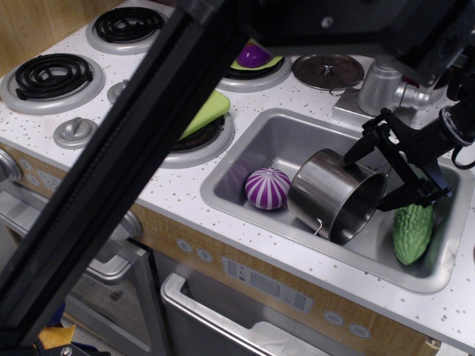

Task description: Flip pot upright in sink

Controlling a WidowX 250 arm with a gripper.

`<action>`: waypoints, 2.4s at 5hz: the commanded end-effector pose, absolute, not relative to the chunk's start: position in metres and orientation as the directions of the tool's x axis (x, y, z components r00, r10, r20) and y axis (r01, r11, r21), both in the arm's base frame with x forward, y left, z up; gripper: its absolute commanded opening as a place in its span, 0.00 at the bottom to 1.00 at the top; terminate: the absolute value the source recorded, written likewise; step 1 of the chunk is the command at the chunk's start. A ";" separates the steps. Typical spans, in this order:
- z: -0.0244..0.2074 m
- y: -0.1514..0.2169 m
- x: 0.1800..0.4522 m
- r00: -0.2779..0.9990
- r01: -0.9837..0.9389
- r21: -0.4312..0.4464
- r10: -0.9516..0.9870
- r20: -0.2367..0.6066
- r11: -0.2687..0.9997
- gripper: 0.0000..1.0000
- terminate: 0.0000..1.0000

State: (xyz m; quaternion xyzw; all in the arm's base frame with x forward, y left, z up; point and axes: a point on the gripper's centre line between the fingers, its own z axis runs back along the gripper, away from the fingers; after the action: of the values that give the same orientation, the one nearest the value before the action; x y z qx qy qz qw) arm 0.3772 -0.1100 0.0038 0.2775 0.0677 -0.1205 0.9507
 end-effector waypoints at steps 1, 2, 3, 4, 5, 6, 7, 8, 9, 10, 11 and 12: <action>0.024 -0.101 0.380 0.954 0.300 0.529 -0.238 -0.182 0.794 1.00 0.00; 0.023 -0.093 0.376 0.951 0.310 0.511 -0.258 -0.171 0.802 1.00 0.00; 0.022 -0.085 0.374 0.948 0.319 0.508 -0.277 -0.160 0.800 0.00 0.00; 0.022 -0.081 0.373 0.952 0.305 0.458 -0.277 -0.130 0.835 0.00 0.00; 0.023 -0.078 0.373 0.958 0.285 0.386 -0.269 -0.096 0.877 0.00 0.00; 0.026 -0.071 0.373 0.956 0.294 0.318 -0.284 -0.078 0.901 0.00 0.00; 0.035 -0.060 0.375 0.943 0.334 0.282 -0.318 -0.100 0.900 0.00 0.00; 0.045 -0.044 0.378 0.917 0.398 0.325 -0.366 -0.156 0.858 0.00 0.00; 0.050 -0.031 0.380 0.906 0.422 0.315 -0.389 -0.165 0.850 0.00 0.00; 0.059 -0.030 0.385 0.920 0.389 0.226 -0.368 -0.133 0.893 0.00 0.00; 0.056 -0.030 0.381 0.931 0.366 0.161 -0.361 -0.058 0.917 0.00 0.00; 0.048 -0.028 0.380 0.930 0.357 0.128 -0.365 0.039 0.925 0.00 0.00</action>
State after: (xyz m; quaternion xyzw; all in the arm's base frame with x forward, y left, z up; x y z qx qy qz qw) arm 0.3724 -0.0319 0.0196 0.0542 -0.0229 -0.1819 0.9816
